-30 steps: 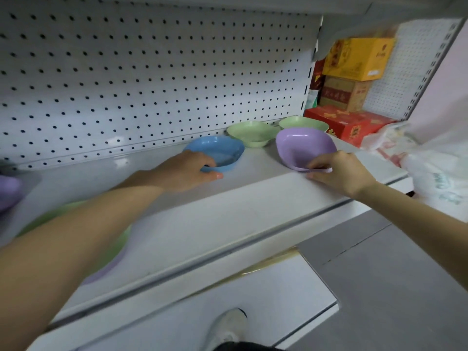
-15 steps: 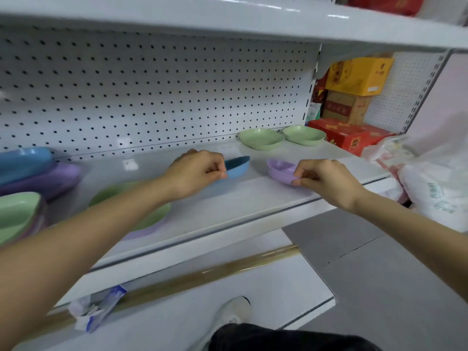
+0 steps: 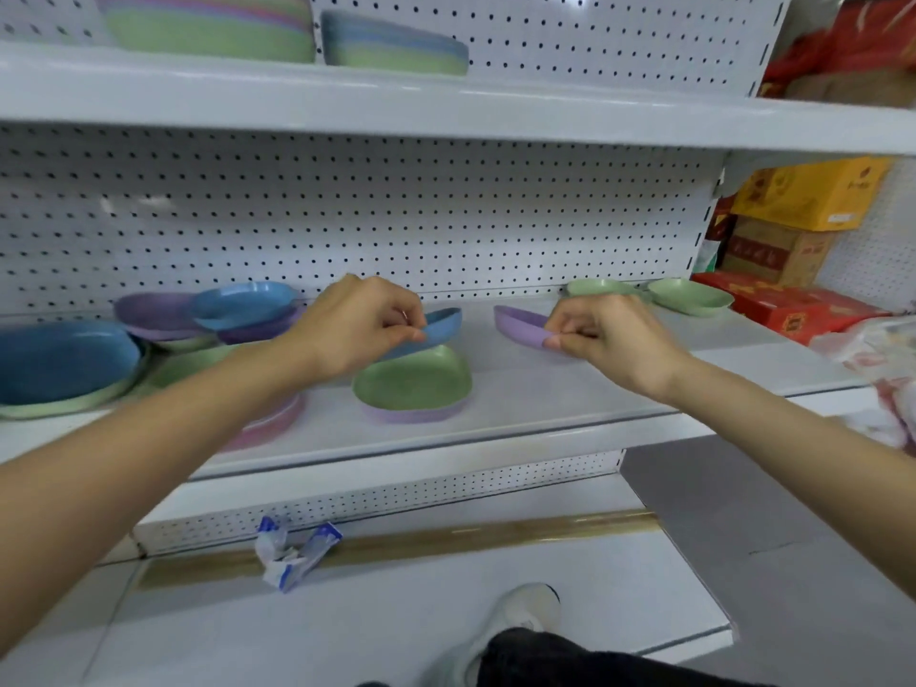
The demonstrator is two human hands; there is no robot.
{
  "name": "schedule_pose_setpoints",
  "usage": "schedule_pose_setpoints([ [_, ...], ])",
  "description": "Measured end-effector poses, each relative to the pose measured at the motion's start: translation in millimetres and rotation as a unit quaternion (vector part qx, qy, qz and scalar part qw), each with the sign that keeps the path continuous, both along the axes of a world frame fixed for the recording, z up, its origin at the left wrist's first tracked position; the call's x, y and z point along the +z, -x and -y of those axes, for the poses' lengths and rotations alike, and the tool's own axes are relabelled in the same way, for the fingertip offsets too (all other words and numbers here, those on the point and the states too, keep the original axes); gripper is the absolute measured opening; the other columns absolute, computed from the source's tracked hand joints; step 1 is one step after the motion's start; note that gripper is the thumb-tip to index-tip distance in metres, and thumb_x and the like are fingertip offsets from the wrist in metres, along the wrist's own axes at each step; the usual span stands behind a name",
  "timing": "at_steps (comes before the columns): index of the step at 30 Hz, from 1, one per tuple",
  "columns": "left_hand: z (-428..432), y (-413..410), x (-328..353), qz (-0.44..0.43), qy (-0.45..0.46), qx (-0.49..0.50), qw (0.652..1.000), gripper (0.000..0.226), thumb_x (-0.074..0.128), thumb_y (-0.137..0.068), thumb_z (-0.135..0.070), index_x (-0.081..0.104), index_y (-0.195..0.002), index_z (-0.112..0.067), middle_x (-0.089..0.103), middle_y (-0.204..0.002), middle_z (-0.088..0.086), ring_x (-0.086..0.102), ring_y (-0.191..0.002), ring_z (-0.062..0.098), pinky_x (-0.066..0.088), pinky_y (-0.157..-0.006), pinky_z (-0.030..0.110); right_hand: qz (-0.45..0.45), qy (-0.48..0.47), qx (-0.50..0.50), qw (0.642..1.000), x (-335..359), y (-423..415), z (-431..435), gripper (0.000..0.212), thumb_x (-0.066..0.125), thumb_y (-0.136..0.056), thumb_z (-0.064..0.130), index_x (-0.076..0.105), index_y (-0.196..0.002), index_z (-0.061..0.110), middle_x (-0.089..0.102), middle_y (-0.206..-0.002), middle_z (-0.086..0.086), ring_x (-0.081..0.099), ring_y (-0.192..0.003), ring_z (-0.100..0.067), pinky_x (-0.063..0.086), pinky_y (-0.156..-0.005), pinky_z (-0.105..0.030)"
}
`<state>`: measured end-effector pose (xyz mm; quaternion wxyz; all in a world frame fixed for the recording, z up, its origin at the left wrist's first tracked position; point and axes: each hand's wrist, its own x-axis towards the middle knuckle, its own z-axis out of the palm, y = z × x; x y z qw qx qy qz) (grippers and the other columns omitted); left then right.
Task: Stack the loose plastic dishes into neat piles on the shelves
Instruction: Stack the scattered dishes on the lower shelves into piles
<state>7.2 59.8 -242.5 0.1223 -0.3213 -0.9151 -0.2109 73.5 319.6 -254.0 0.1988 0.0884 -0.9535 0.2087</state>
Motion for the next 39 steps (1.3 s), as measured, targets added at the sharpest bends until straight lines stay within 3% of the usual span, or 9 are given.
schedule_pose_setpoints([
  [6,24.4,-4.1,-23.8,0.035,0.011,-0.015,0.999,0.005,0.069,-0.082,-0.021,0.069,-0.077,-0.021,0.072,-0.082,-0.004,0.068,-0.085,0.011,0.051,-0.083,0.036,-0.031,0.028,0.006,0.999,10.9,6.9,30.1,0.009,0.067,-0.085,0.021,0.066,-0.076,0.019,0.068,-0.069,0.002,0.062,-0.079,-0.024,0.05,-0.079,-0.036],
  [12,14.0,-7.6,-43.6,0.032,0.099,-0.034,0.994,0.014,0.05,-0.094,-0.024,0.062,-0.089,-0.021,0.064,-0.083,-0.007,0.057,-0.083,0.018,0.046,-0.078,0.034,-0.023,0.025,0.005,0.999,10.8,2.3,37.5,0.01,0.065,-0.086,0.021,0.066,-0.077,0.017,0.068,-0.069,0.0,0.06,-0.078,-0.024,0.048,-0.078,-0.033],
  [19,22.1,5.7,-53.2,0.135,0.177,-0.013,0.975,0.052,0.029,-0.091,-0.062,0.046,-0.133,-0.036,0.049,-0.139,-0.013,0.044,-0.128,0.016,0.034,-0.106,0.036,-0.004,0.031,0.014,0.999,0.7,5.2,32.7,0.011,0.064,-0.086,0.021,0.065,-0.075,0.018,0.067,-0.067,0.0,0.06,-0.076,-0.026,0.051,-0.078,-0.04],
  [22,25.0,4.0,-59.3,0.17,0.225,-0.028,0.959,0.055,0.021,-0.092,-0.063,0.04,-0.137,-0.04,0.04,-0.146,-0.014,0.036,-0.135,0.017,0.026,-0.112,0.035,0.004,0.036,0.02,0.999,-4.7,10.4,36.3,0.013,0.063,-0.087,0.021,0.063,-0.074,0.021,0.065,-0.066,0.001,0.059,-0.075,-0.027,0.049,-0.075,-0.04],
  [29,29.4,0.6,-57.1,0.12,0.272,-0.037,0.954,0.057,0.022,-0.094,-0.058,0.038,-0.14,-0.028,0.035,-0.147,-0.008,0.031,-0.135,0.013,0.022,-0.112,0.032,0.021,0.045,0.028,0.998,-18.4,23.1,57.9,0.017,0.061,-0.088,0.021,0.058,-0.075,0.031,0.064,-0.067,0.011,0.057,-0.077,-0.022,0.046,-0.076,-0.035],
  [32,43.8,-7.0,-43.8,0.124,0.221,-0.008,0.967,0.064,0.031,-0.091,-0.061,0.038,-0.14,-0.021,0.031,-0.148,-0.007,0.035,-0.133,0.017,0.026,-0.11,0.031,0.024,0.069,0.043,0.996,-31.3,28.0,69.3,0.012,0.062,-0.088,0.021,0.062,-0.077,0.027,0.064,-0.065,0.011,0.053,-0.07,-0.019,0.045,-0.072,-0.033],
  [35,61.8,-19.6,-24.7,0.09,0.193,0.011,0.977,0.065,0.035,-0.085,-0.066,0.037,-0.134,-0.023,0.046,-0.113,-0.017,0.049,-0.105,0.013,0.036,-0.086,0.027,0.02,0.049,0.051,0.997,-45.0,36.8,85.2,0.009,0.062,-0.088,0.024,0.065,-0.08,0.024,0.056,-0.054,0.017,0.047,-0.063,-0.013,0.04,-0.067,-0.029],
  [37,70.3,-23.7,-16.5,0.045,0.211,0.041,0.976,0.063,0.037,-0.085,-0.066,0.032,-0.133,-0.026,0.037,-0.083,-0.02,0.042,-0.088,0.009,0.028,-0.073,0.023,0.023,0.032,0.06,0.997,-51.9,41.2,97.3,0.008,0.061,-0.089,0.025,0.066,-0.082,0.025,0.059,-0.06,0.017,0.052,-0.067,-0.013,0.042,-0.069,-0.028],
  [39,75.6,-25.4,-12.0,0.03,0.218,0.057,0.974,0.069,0.038,-0.084,-0.067,0.025,-0.139,-0.029,0.045,-0.093,-0.02,0.045,-0.095,0.012,0.027,-0.074,0.022,0.041,0.02,0.078,0.996,-56.7,43.1,106.6,0.01,0.059,-0.09,0.026,0.068,-0.086,0.027,0.066,-0.076,0.015,0.059,-0.078,-0.014,0.047,-0.075,-0.03],
])
